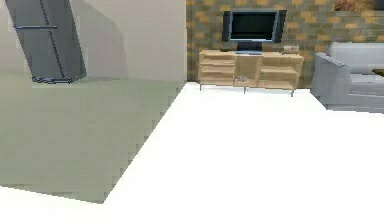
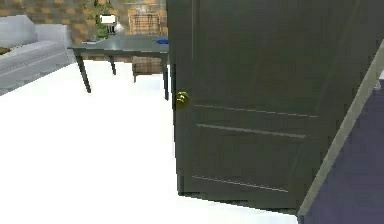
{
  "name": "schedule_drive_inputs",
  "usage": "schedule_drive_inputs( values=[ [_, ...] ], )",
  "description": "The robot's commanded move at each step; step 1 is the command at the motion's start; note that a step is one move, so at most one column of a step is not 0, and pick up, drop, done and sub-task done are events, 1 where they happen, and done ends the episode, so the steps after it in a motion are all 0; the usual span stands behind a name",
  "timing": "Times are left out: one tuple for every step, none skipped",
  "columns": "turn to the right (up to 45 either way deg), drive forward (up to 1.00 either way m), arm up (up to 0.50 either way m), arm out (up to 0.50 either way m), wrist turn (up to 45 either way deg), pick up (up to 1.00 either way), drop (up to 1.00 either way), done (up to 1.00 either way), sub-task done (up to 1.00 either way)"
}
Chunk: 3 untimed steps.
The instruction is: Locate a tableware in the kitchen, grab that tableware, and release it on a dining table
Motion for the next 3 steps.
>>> schedule_drive_inputs(
  values=[
    [0.0, 0.5, 0.0, 0.0, 0.0, 0.0, 0.0, 0.0, 0.0],
    [-45.0, 0.0, 0.0, 0.0, 0.0, 0.0, 0.0, 0.0, 0.0],
    [-12.0, 0.0, 0.0, 0.0, 0.0, 0.0, 0.0, 0.0, 0.0]
  ],
)
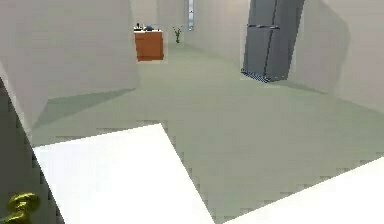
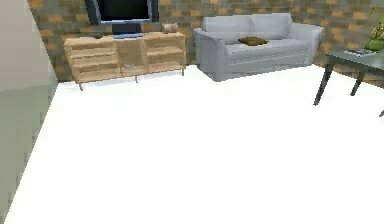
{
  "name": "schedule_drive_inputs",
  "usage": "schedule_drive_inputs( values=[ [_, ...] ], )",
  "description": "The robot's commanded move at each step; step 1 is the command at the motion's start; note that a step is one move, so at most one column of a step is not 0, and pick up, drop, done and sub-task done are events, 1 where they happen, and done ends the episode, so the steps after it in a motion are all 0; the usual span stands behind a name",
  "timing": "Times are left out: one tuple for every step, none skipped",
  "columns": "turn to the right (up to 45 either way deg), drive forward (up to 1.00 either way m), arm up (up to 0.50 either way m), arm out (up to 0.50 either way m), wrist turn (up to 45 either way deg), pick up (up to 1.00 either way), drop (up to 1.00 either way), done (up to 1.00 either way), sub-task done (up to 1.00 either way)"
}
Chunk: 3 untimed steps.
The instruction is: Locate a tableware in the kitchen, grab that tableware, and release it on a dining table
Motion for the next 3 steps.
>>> schedule_drive_inputs(
  values=[
    [0.0, 1.0, 0.0, 0.0, 0.0, 0.0, 0.0, 0.0, 0.0],
    [-21.0, 0.0, 0.0, 0.0, 0.0, 0.0, 0.0, 0.0, 0.0],
    [0.0, 0.05, 0.0, 0.0, 0.0, 0.0, 0.0, 0.0, 0.0]
  ],
)
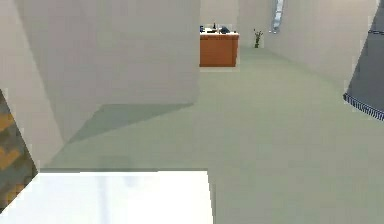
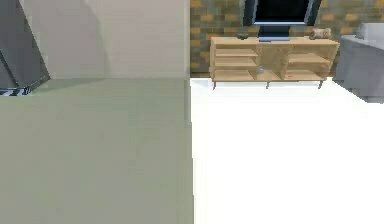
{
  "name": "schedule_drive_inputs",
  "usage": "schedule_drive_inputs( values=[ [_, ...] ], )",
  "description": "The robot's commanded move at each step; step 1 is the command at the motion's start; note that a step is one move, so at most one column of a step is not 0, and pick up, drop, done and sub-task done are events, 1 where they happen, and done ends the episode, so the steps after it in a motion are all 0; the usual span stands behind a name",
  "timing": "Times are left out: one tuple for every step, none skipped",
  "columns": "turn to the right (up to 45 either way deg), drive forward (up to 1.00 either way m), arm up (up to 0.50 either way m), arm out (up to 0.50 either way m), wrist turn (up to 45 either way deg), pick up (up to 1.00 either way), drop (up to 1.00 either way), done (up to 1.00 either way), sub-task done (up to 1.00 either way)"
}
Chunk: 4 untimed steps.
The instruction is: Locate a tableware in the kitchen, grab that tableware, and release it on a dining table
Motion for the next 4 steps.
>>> schedule_drive_inputs(
  values=[
    [12.0, 0.0, 0.0, 0.0, 0.0, 0.0, 0.0, 0.0, 0.0],
    [0.0, 1.0, 0.0, 0.0, 0.0, 0.0, 0.0, 0.0, 0.0],
    [3.0, 0.0, 0.0, 0.0, 0.0, 0.0, 0.0, 0.0, 0.0],
    [0.0, 1.0, 0.0, 0.0, 0.0, 0.0, 0.0, 0.0, 0.0]
  ],
)
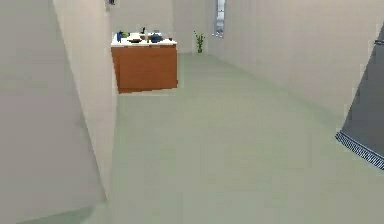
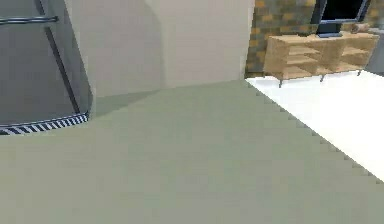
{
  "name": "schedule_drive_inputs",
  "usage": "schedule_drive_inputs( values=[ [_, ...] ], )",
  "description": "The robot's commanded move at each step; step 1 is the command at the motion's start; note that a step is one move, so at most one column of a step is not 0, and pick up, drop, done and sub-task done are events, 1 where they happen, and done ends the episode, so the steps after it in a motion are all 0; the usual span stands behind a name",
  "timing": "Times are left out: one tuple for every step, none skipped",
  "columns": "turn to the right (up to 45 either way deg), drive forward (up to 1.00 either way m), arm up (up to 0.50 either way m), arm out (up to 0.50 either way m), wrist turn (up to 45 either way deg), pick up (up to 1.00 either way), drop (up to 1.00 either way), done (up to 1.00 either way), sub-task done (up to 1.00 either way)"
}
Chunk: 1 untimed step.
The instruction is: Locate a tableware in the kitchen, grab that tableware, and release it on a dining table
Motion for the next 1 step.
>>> schedule_drive_inputs(
  values=[
    [0.0, 1.0, 0.0, 0.0, 0.0, 0.0, 0.0, 0.0, 0.0]
  ],
)
